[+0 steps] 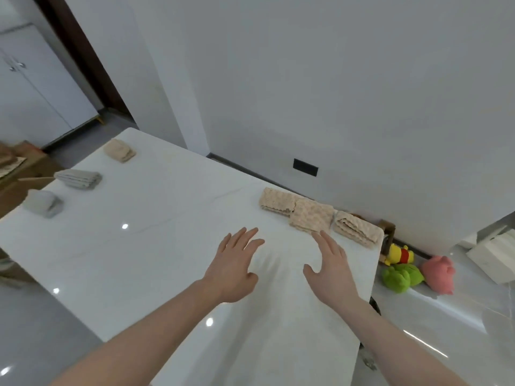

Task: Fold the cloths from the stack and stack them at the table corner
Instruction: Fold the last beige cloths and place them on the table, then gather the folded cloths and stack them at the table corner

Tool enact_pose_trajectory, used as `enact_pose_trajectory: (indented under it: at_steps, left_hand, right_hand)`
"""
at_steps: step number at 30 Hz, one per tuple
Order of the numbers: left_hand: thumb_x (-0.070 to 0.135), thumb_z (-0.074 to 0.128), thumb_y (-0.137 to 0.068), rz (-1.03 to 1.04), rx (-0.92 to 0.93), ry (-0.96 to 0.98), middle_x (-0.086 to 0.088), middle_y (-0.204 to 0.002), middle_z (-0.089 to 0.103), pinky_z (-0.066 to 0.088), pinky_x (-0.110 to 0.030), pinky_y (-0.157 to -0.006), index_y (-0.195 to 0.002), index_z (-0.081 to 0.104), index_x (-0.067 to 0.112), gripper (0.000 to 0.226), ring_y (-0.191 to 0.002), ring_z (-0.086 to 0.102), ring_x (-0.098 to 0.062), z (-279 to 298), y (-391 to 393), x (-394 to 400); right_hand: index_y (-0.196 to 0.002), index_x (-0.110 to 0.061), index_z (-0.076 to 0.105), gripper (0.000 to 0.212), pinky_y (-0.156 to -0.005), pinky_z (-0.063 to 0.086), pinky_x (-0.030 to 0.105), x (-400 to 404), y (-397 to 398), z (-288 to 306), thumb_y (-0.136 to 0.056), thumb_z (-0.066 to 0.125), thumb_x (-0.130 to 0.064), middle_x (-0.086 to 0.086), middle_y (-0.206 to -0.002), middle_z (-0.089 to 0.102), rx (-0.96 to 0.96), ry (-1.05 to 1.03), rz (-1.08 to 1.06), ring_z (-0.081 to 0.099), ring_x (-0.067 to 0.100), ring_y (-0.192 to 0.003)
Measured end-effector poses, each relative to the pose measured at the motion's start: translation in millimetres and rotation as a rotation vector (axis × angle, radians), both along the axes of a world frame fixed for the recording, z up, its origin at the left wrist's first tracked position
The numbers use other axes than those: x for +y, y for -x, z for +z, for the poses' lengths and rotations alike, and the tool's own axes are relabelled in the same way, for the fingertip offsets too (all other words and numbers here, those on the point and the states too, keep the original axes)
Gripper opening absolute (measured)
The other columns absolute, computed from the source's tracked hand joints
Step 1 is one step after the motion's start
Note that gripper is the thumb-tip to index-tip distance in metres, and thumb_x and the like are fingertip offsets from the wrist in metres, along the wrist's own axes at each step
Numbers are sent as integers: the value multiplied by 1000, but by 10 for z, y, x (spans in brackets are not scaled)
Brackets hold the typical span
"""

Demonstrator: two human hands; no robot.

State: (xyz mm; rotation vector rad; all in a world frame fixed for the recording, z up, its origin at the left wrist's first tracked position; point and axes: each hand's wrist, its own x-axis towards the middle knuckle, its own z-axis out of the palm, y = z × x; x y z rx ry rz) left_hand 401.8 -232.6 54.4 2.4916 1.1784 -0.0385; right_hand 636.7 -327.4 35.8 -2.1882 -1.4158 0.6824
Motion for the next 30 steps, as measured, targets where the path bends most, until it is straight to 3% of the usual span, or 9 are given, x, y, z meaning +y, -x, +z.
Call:
enact_pose_trajectory:
  at_steps: [8, 21, 30]
  left_hand:
    - [29, 57, -86, 238, -123, 38, 15, -170, 8, -1, -27, -124, -157, 30, 34, 76, -158, 4, -14, 245, 1417, -179]
    - [29, 61, -87, 293, -185, 102, 14, -170, 10, 11, -36, -127, -156, 33, 34, 75, -157, 10, -15, 538, 3389, 873]
    - [28, 65, -88, 380, -194, 70, 12, -170, 14, 17, -38, -126, -155, 36, 34, 73, -156, 17, -18, 740, 4106, 1370]
  right_hand:
    - [-160, -40, 22, 79, -119, 23, 24, -91, 1106, 465, -95, 64, -26, -24, -166, 11, 100, -72, 77, 11, 4, -152]
    - [-158, -41, 25, 77, -113, 21, 19, 885, 3279, 786, -94, 64, -27, -27, -166, 10, 159, -95, 7, 11, 2, -153]
    - [-158, -39, 27, 74, -114, 20, 19, 1522, 3857, 924, -95, 64, -25, -24, -166, 13, 134, -118, 97, 13, 4, -153]
